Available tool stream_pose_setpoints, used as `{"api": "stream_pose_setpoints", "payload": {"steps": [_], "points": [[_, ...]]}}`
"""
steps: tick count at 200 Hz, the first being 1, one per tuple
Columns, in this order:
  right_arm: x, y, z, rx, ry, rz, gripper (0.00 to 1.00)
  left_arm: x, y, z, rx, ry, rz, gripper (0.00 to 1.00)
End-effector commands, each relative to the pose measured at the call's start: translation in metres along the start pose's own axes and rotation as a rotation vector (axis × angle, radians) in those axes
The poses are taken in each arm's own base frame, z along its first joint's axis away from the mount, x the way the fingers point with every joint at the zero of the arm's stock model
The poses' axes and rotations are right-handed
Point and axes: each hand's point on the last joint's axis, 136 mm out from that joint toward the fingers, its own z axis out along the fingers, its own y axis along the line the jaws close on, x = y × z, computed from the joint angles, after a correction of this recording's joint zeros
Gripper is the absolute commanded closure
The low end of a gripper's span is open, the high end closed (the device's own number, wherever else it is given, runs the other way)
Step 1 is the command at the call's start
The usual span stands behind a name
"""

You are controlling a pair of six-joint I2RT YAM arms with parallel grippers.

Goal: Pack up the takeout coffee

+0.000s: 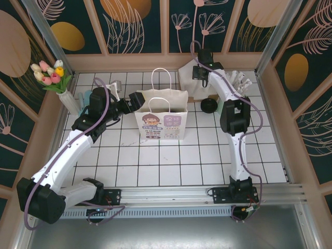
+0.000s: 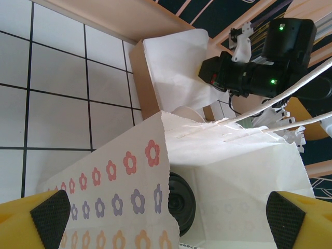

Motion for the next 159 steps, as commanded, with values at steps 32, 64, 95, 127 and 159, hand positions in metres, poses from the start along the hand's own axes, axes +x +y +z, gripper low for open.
{"api": "stream_pose_setpoints", "payload": {"steps": [32,64,95,127,159], "points": [[-0.044,0.003,-0.056,-0.032,-0.170,0.033,1.00,-0.002,-0.002,-0.006,0.012,-0.015,-0.005,0.02],[-0.057,0.006,-0.086,-0.079,-0.265,0.070,1.00,-0.010,-0.006,-0.012,0.013,-0.055,0.014,0.01],[-0.065,0.002,-0.115,-0.107,-0.383,0.094,1.00,-0.019,-0.008,-0.022,0.002,-0.106,0.035,0.02],[-0.069,0.000,-0.150,-0.153,-0.532,0.086,1.00,-0.028,-0.013,-0.031,0.007,-0.152,0.062,0.02],[-0.067,0.005,-0.184,-0.227,-0.654,0.036,1.00,-0.034,-0.029,-0.039,0.068,-0.178,0.093,0.01]]}}
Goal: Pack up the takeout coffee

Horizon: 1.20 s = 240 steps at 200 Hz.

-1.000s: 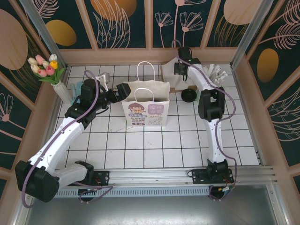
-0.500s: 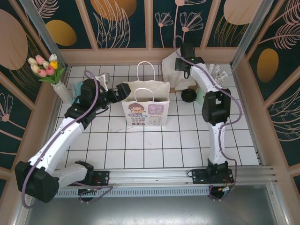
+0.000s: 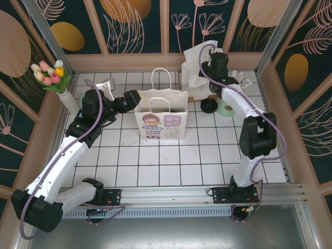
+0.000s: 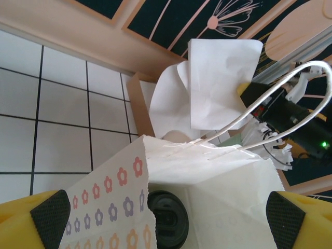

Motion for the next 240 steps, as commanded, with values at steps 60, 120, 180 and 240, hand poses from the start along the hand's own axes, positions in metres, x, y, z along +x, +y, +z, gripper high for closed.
{"api": "stream_pose_setpoints", "payload": {"steps": [60,120,180,240], "points": [[-0.018,0.004,-0.007,-0.084,-0.101,-0.015,1.00,-0.017,-0.013,-0.013,0.034,-0.071,0.077,0.02],[0.034,-0.017,0.034,0.028,0.071,0.028,1.00,-0.012,-0.009,-0.013,0.030,-0.058,0.068,0.01],[0.083,-0.029,0.065,0.072,0.209,0.043,0.98,-0.002,-0.001,-0.011,0.016,-0.038,0.063,0.01],[0.079,-0.025,0.061,0.054,0.208,0.061,0.94,0.001,0.002,-0.007,0.008,-0.028,0.064,0.02]]}}
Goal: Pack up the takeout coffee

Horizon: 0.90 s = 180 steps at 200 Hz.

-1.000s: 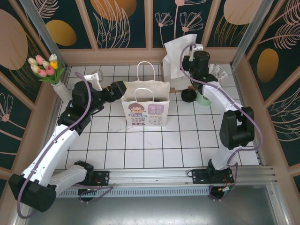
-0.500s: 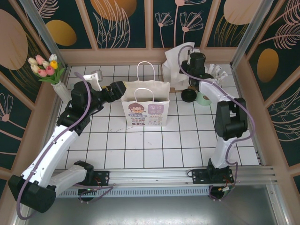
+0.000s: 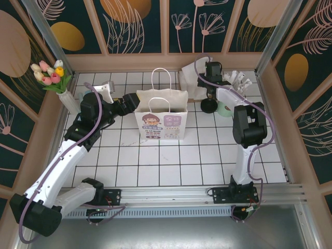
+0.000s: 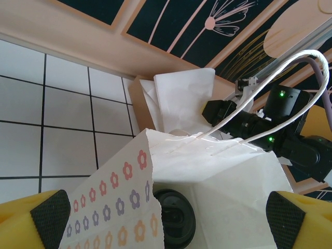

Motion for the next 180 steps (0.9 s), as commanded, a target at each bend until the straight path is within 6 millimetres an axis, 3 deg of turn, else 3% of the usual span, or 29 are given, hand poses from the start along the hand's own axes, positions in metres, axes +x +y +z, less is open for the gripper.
{"api": "stream_pose_setpoints", "payload": {"steps": [1,17,32,39,45,55,67,96,148,180], "points": [[-0.016,0.001,-0.007,-0.004,-0.027,0.023,0.94,-0.004,-0.001,-0.001,0.008,-0.016,0.021,0.01],[-0.021,0.000,-0.013,0.001,-0.040,0.021,0.93,-0.004,-0.002,0.001,0.013,-0.013,0.018,0.01],[-0.028,0.000,-0.021,0.000,-0.063,0.021,0.70,-0.004,-0.002,0.001,0.014,-0.009,0.019,0.01],[-0.031,0.001,-0.024,-0.002,-0.070,0.018,0.67,-0.003,-0.002,0.001,0.013,-0.007,0.019,0.02],[-0.031,0.001,-0.025,-0.004,-0.072,0.016,0.71,-0.003,-0.001,0.002,0.011,-0.007,0.018,0.01],[-0.032,0.001,-0.028,-0.009,-0.082,0.016,0.88,-0.003,-0.001,0.001,0.011,-0.009,0.019,0.02],[-0.033,0.002,-0.031,-0.015,-0.094,0.016,1.00,-0.003,-0.001,0.001,0.010,-0.011,0.018,0.01],[-0.041,0.005,-0.041,-0.026,-0.125,0.012,1.00,-0.004,-0.002,0.000,0.012,-0.014,0.018,0.01],[-0.085,0.015,-0.095,-0.099,-0.325,-0.008,1.00,-0.007,-0.005,0.001,0.017,-0.013,0.028,0.02],[-0.089,0.017,-0.102,-0.111,-0.361,-0.026,0.98,-0.006,-0.005,0.002,0.019,-0.009,0.031,0.02]]}}
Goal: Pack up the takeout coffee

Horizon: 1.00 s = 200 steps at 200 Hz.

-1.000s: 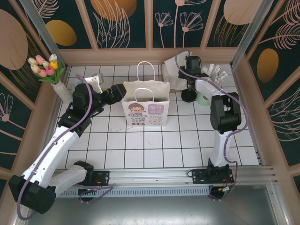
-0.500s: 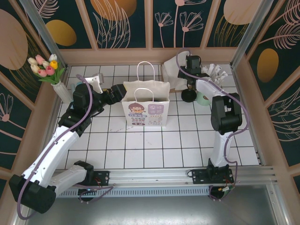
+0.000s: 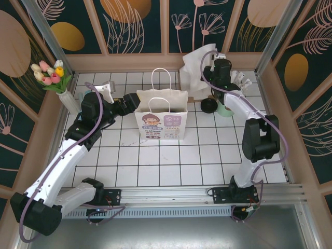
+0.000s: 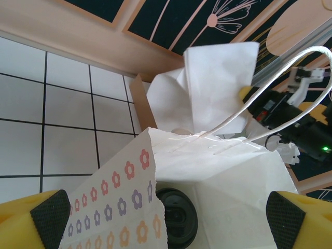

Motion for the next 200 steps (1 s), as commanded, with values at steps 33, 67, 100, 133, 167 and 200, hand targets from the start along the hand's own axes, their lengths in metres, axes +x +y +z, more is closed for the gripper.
{"api": "stream_pose_setpoints", "payload": {"steps": [33,67,100,133,167,200], "points": [[-0.021,0.005,-0.009,-0.038,-0.090,-0.018,1.00,-0.007,-0.007,-0.001,0.026,-0.014,0.030,0.02],[-0.012,0.004,-0.005,-0.041,-0.053,-0.007,0.66,-0.006,-0.007,0.000,0.026,-0.008,0.029,0.01],[0.014,0.002,0.007,-0.041,0.037,0.004,0.67,-0.005,-0.006,-0.002,0.026,-0.013,0.022,0.02],[0.029,-0.002,0.013,-0.029,0.074,0.011,0.95,-0.003,-0.003,-0.003,0.017,-0.015,0.021,0.01],[0.063,-0.013,0.034,0.020,0.229,0.038,0.50,-0.002,-0.002,-0.003,0.014,-0.011,0.018,0.02],[0.101,-0.021,0.039,0.093,0.403,0.142,0.38,-0.002,0.000,-0.002,0.005,-0.011,0.018,0.02]]}}
